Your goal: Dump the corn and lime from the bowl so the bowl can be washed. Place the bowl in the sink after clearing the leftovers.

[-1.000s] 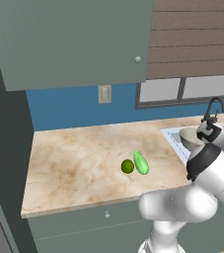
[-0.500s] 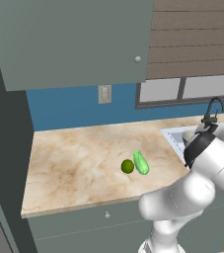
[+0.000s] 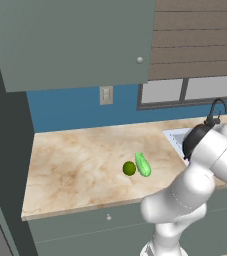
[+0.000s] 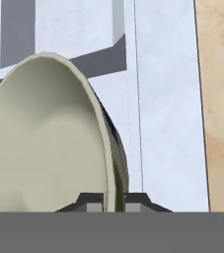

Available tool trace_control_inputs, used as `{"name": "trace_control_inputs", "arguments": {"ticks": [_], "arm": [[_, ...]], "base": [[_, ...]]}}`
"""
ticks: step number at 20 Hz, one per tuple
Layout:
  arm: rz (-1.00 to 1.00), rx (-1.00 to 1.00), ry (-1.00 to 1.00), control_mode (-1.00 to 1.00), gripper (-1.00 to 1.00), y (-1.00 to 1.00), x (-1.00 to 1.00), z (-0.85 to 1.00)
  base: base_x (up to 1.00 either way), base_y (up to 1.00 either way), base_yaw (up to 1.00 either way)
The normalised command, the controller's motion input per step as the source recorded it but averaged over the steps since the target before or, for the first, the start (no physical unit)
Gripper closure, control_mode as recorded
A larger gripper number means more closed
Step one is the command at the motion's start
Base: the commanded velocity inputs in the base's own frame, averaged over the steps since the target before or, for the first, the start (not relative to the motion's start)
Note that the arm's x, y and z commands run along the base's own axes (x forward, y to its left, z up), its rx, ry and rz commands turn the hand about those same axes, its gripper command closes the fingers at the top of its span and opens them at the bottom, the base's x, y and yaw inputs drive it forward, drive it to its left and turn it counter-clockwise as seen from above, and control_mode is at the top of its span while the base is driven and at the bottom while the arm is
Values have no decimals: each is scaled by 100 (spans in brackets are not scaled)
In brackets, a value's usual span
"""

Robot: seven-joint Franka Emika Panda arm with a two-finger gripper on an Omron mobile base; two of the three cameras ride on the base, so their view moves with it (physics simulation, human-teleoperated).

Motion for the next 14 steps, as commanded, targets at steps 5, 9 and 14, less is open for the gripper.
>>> {"name": "trace_control_inputs", "arguments": {"ticks": [5,9,14], "arm": [[0,0,0,-100,100,0,41,-9],[0,-1,0,-100,100,0,36,-21],[0,0,3,-100,100,0,0,-39]], "base": [[0,0,0],[0,0,0],[0,0,0]]}}
